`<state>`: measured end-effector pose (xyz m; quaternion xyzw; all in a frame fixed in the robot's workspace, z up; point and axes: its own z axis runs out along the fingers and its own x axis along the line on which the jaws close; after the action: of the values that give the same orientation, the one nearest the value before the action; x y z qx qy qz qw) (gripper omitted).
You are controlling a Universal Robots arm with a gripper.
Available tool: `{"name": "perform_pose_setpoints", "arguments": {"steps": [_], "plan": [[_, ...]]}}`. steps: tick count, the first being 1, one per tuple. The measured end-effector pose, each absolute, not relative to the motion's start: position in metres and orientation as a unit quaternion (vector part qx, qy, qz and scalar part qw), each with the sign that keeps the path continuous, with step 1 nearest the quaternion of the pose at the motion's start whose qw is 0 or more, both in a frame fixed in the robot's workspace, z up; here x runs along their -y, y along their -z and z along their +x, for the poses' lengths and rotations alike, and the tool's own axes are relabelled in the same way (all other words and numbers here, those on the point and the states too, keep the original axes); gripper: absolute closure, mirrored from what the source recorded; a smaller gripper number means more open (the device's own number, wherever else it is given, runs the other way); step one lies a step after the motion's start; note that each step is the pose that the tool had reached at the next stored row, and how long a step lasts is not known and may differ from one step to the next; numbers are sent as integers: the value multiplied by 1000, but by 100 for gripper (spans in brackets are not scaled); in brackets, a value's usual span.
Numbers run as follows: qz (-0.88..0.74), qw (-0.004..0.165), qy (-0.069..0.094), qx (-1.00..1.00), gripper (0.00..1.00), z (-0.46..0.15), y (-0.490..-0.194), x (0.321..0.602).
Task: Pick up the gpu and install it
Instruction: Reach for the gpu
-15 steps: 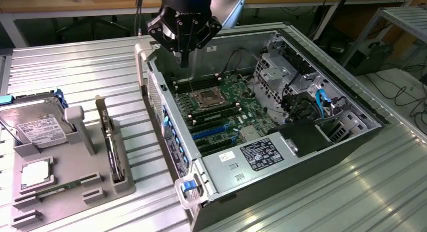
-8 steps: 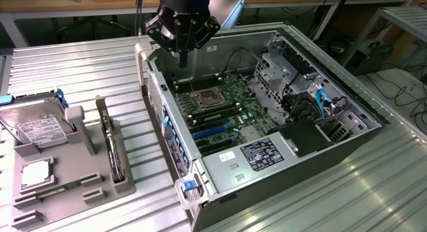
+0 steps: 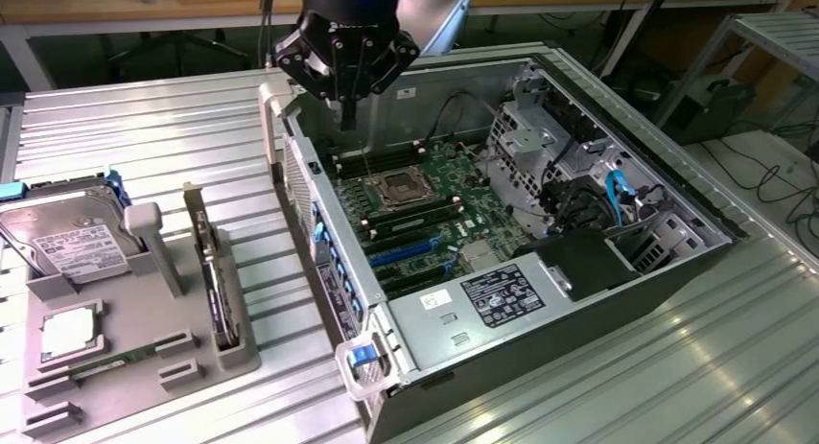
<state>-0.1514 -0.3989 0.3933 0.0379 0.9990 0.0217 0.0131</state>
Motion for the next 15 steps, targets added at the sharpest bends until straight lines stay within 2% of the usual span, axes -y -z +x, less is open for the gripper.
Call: {"name": "perform_pose_setpoints", "arguments": {"steps": [15], "plan": [[38,13,-22,-999,89,-158,-393,399]]}}
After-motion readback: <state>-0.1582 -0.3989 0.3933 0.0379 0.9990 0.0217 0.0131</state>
